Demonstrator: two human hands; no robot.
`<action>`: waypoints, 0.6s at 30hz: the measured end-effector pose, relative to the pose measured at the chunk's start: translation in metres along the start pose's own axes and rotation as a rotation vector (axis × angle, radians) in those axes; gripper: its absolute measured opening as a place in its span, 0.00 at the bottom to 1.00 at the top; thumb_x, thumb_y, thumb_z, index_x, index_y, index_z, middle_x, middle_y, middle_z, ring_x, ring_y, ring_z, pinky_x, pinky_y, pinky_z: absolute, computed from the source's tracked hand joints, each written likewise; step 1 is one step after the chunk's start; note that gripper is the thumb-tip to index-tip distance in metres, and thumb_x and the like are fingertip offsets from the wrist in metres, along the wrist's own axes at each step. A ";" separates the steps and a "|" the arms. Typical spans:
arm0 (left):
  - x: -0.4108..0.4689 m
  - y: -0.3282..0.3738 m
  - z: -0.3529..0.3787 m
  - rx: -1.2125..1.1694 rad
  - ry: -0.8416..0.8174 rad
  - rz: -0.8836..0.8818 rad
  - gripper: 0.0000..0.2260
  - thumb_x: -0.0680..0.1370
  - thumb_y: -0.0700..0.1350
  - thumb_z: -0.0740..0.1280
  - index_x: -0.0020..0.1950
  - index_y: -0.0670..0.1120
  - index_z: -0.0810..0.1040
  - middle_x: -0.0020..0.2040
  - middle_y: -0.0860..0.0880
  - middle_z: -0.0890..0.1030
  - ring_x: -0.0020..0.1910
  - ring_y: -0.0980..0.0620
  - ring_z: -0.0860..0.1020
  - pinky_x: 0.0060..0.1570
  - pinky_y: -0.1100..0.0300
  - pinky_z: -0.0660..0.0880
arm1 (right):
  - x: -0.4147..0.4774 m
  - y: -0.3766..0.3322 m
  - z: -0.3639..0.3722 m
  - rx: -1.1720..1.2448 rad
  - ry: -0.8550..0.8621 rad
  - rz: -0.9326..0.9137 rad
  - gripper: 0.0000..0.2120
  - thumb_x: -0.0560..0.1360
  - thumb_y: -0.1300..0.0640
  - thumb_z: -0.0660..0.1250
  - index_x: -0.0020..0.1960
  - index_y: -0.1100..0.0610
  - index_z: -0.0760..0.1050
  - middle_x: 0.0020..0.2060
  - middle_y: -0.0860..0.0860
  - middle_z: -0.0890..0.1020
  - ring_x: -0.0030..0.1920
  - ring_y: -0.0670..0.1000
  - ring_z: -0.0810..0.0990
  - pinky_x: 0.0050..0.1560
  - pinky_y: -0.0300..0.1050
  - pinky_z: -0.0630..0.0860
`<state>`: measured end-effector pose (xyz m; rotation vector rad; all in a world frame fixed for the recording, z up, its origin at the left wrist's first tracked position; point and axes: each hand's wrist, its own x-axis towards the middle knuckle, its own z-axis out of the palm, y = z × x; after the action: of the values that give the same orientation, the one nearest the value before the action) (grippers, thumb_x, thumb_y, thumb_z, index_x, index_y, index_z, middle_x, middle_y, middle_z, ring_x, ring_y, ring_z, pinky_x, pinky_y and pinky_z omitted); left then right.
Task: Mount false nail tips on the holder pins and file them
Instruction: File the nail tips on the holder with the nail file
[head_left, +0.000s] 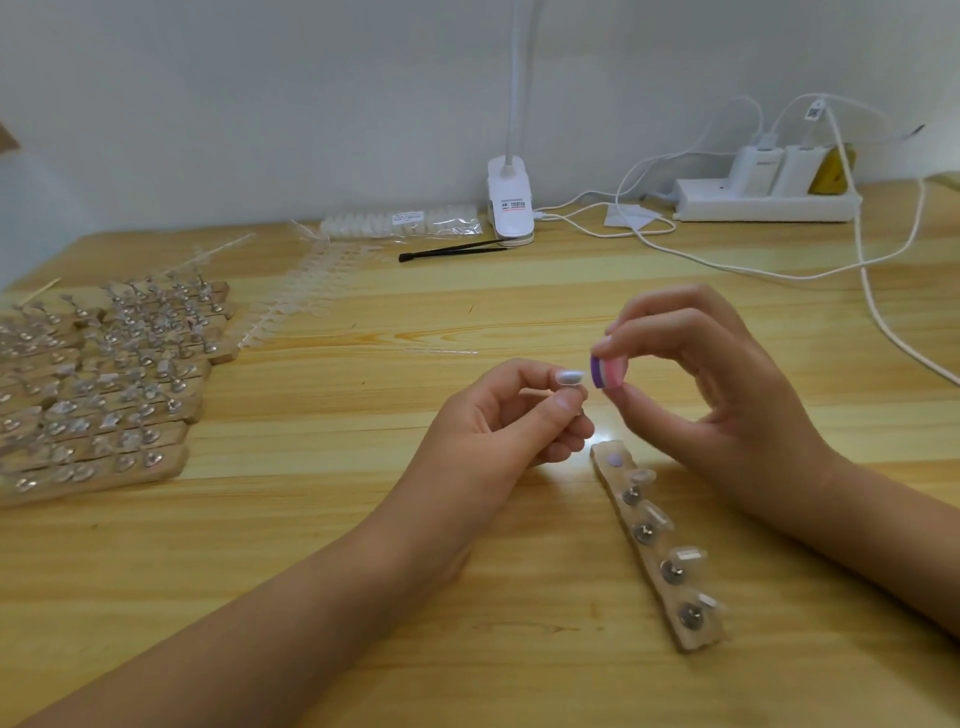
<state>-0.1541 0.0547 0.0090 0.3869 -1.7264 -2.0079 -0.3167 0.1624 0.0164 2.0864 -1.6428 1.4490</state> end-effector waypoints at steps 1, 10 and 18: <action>0.000 0.000 0.000 -0.006 0.001 0.001 0.04 0.74 0.49 0.70 0.46 0.52 0.83 0.38 0.51 0.83 0.39 0.56 0.80 0.44 0.67 0.76 | -0.001 -0.001 0.001 0.024 -0.004 0.002 0.09 0.74 0.64 0.68 0.54 0.58 0.75 0.50 0.55 0.75 0.53 0.56 0.78 0.54 0.56 0.76; 0.002 -0.001 -0.001 -0.028 -0.012 0.001 0.02 0.76 0.46 0.70 0.45 0.52 0.83 0.39 0.50 0.84 0.39 0.57 0.80 0.43 0.67 0.76 | -0.001 -0.005 0.000 -0.057 -0.020 -0.064 0.09 0.75 0.60 0.69 0.54 0.56 0.76 0.48 0.55 0.76 0.51 0.56 0.78 0.53 0.55 0.75; 0.001 -0.001 -0.002 -0.046 -0.022 0.007 0.03 0.74 0.47 0.69 0.46 0.52 0.83 0.38 0.51 0.83 0.38 0.57 0.79 0.43 0.67 0.76 | -0.003 -0.005 0.001 -0.078 -0.032 -0.105 0.09 0.75 0.59 0.70 0.55 0.53 0.76 0.49 0.54 0.76 0.51 0.56 0.78 0.52 0.55 0.75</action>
<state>-0.1542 0.0530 0.0080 0.3439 -1.6883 -2.0502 -0.3121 0.1653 0.0158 2.1288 -1.5492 1.3052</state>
